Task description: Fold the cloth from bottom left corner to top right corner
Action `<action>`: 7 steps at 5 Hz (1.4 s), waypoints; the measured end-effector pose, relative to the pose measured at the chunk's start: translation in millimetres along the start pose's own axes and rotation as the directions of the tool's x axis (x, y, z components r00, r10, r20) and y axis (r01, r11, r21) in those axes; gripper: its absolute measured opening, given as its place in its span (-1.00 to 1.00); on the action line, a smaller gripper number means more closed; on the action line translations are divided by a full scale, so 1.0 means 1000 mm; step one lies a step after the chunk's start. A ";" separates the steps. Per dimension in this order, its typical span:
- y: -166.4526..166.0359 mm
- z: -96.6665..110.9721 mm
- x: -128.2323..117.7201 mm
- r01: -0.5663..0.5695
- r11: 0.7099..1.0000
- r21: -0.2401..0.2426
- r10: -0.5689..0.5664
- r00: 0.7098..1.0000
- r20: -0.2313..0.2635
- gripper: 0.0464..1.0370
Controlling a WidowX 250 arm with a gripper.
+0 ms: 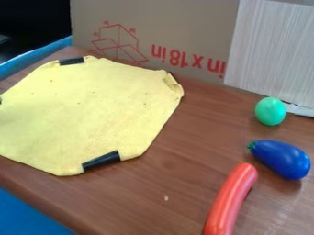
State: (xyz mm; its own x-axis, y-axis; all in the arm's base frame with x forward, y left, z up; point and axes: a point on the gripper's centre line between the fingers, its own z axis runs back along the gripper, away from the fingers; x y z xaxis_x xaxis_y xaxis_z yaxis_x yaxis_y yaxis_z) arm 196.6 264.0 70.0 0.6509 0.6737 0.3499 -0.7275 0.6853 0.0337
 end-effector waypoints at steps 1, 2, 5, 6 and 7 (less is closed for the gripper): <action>-0.001 -0.001 -0.002 -0.012 1.000 -0.008 0.012 1.000 -0.011 -0.35; 0.002 0.000 -0.004 -0.032 0.999 -0.019 0.032 0.999 -0.028 -0.77; -0.047 0.037 0.035 -0.147 0.985 -0.092 0.141 0.988 -0.063 -0.98; -0.087 0.044 0.047 -0.176 0.982 -0.072 0.171 0.983 -0.074 -0.98; -0.126 0.044 0.056 -0.191 0.980 -0.057 0.186 0.979 -0.088 -0.98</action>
State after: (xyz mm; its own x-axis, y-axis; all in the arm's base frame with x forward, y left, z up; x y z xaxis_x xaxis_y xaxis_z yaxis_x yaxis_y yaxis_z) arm 315.2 203.4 126.2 0.5206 0.8111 0.2664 -0.8250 0.5583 -0.0874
